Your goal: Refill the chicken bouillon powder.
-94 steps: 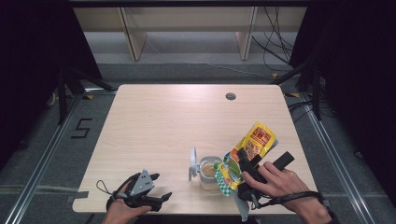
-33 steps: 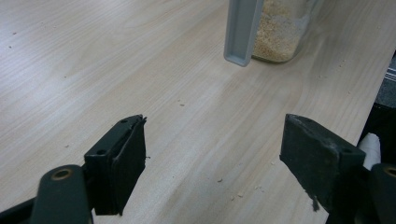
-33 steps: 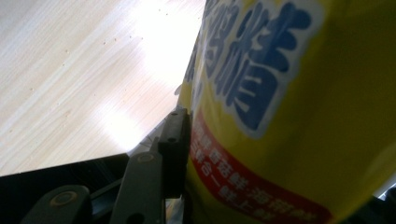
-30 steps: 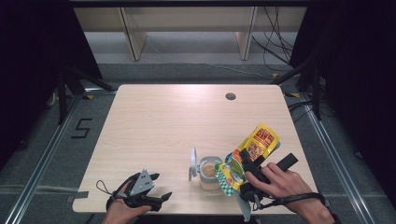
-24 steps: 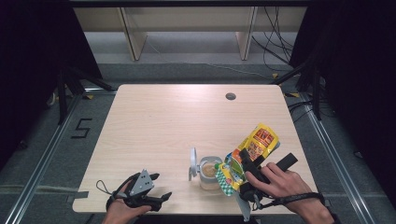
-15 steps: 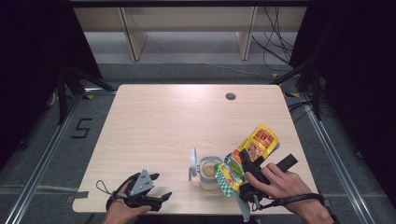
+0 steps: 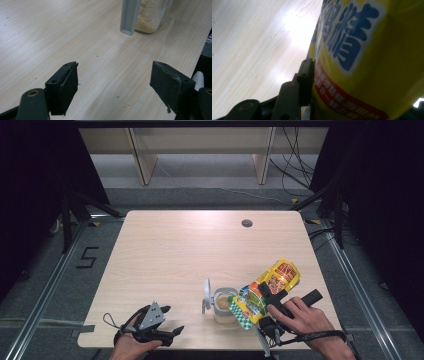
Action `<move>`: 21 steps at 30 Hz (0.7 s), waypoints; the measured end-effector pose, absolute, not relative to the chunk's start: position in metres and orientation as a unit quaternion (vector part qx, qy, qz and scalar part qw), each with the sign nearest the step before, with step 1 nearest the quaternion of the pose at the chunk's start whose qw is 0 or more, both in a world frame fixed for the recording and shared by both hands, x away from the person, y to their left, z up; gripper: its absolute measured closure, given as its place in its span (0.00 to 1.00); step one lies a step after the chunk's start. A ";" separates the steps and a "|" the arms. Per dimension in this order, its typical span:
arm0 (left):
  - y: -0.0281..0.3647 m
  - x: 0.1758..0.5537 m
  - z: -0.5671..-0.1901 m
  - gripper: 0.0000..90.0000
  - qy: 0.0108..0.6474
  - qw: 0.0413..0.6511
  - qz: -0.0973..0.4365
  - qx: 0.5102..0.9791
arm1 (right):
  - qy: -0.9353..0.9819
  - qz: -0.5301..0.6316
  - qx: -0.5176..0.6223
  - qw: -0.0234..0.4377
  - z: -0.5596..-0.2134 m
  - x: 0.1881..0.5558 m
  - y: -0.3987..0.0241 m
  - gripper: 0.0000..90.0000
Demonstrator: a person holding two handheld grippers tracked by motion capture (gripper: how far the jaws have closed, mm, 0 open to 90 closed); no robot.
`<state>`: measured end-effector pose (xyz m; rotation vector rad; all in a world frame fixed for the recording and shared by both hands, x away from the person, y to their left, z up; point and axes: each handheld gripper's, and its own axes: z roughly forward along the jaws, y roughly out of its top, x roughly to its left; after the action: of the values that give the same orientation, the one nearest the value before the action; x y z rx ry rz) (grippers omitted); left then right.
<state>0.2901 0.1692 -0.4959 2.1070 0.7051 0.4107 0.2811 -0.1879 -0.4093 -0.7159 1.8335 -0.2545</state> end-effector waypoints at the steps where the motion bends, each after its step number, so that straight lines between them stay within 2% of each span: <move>1: 0.169 0.290 -0.496 0.24 0.283 0.427 0.163 0.843 | 0.774 -0.103 -0.298 0.549 -0.410 0.282 -0.189 0.68; 7: 0.169 0.290 -0.496 0.24 0.284 0.427 0.162 0.843 | 0.770 -0.074 -0.288 0.564 -0.414 0.282 -0.197 0.69; 14: 0.171 0.292 -0.494 0.24 0.270 0.419 0.169 0.850 | 0.793 -0.009 -0.256 0.553 -0.421 0.284 -0.205 0.70; 16: 0.170 0.291 -0.496 0.24 0.284 0.421 0.164 0.846 | 0.801 0.006 -0.245 0.547 -0.420 0.285 -0.209 0.71; 21: 0.170 0.290 -0.495 0.24 0.281 0.423 0.159 0.847 | 0.819 0.074 -0.185 0.538 -0.429 0.287 -0.222 0.73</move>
<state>0.2902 0.1698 -0.4949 2.1189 0.7023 0.3976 0.2868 -0.2221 -0.4295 -0.4410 1.9483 0.1770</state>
